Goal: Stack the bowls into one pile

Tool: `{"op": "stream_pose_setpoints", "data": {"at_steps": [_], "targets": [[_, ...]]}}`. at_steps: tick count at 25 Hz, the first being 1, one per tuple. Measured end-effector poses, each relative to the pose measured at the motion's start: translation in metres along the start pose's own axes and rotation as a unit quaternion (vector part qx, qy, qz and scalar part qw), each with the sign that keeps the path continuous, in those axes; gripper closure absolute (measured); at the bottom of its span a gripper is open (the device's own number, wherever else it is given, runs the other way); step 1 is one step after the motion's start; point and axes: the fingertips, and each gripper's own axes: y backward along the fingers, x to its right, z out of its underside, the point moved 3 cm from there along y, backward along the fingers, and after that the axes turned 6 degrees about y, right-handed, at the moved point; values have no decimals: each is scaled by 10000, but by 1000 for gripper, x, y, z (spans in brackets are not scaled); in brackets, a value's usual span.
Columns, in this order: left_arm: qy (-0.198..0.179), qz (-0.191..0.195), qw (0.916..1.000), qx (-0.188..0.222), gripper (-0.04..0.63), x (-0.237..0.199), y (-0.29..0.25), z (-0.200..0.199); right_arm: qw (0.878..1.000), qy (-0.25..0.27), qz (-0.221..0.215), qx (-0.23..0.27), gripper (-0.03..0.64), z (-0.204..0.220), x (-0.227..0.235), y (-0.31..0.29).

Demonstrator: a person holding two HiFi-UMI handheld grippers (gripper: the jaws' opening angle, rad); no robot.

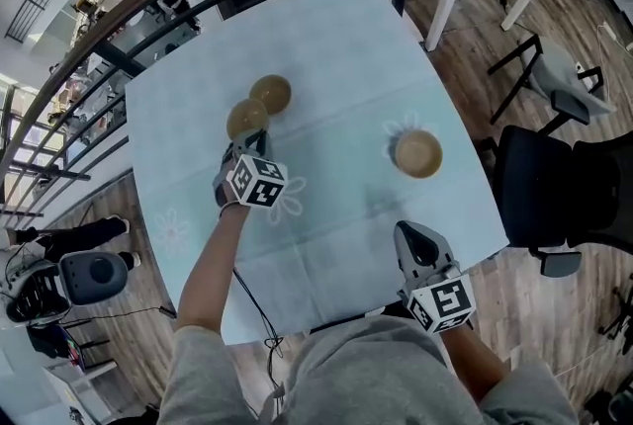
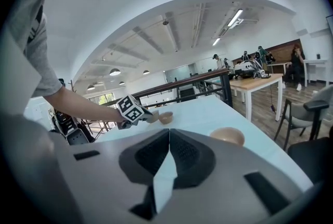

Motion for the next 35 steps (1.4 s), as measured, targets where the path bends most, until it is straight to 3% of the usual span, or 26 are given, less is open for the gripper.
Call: {"op": "stream_pose_setpoints", "data": {"at_steps": [10, 17, 27, 35], "targets": [[-201, 95, 9992, 330, 571, -5, -27, -27, 9989, -110, 390, -214, 591, 11, 0, 1], [-563, 128, 9971, 503, 569, -1, -43, -41, 9978, -91, 592, -300, 591, 12, -5, 4], [-865, 186, 9956, 324, 569, 10, -78, -42, 9953, -199, 878, -368, 591, 17, -7, 15], [-772, 199, 9967, 131, 569, 9, -88, -36, 9939, -189, 1027, -341, 591, 13, -1, 27]]}}
